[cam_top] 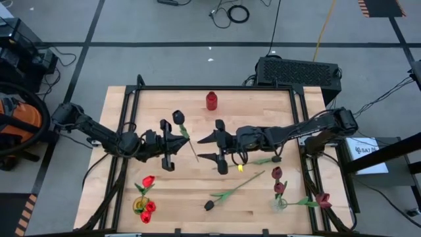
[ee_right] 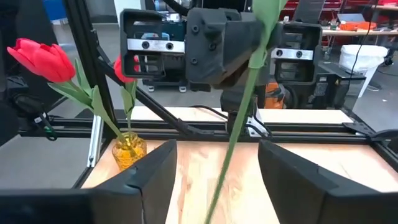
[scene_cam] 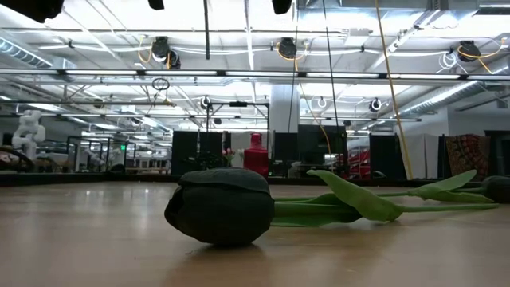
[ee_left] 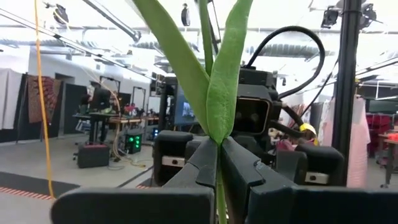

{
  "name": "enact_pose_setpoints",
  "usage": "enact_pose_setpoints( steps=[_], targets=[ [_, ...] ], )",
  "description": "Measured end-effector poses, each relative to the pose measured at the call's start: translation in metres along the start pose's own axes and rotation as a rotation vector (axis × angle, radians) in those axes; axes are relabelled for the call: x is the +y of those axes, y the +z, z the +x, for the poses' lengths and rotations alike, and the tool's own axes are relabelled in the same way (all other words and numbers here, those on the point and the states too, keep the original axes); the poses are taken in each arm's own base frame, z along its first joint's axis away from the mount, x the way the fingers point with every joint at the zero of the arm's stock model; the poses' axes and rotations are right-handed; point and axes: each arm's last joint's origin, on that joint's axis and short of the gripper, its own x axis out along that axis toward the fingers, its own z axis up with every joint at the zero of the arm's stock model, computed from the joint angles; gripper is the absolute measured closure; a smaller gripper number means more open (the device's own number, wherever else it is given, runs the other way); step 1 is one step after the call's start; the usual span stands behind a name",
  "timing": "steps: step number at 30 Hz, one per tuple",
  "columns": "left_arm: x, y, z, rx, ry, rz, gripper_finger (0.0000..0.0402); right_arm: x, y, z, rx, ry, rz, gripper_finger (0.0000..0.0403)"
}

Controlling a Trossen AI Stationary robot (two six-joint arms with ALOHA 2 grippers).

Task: Sort flowers into vase by color
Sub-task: Put the top left black flower into the red vase

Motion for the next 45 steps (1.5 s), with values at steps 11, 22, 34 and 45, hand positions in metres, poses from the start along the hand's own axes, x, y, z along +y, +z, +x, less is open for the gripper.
enact_pose_setpoints(
  steps=[11,22,34,45],
  targets=[
    [-0.002,-0.004,0.001,0.004,-0.049,0.001,0.0392,0.0,-0.009,0.016,-0.046,0.008,-0.014,0.0182],
    [-0.002,-0.005,0.001,0.012,-0.049,0.005,0.0392,-0.002,-0.01,0.02,-0.078,0.005,-0.018,0.0246],
    [-0.003,-0.005,0.001,0.011,-0.069,0.016,0.0392,-0.011,-0.014,0.026,-0.093,-0.017,-0.019,0.0353],
    [-0.004,-0.008,0.0,0.043,-0.058,0.029,0.0371,-0.012,-0.016,0.026,-0.065,-0.021,-0.035,0.04]
  ],
)
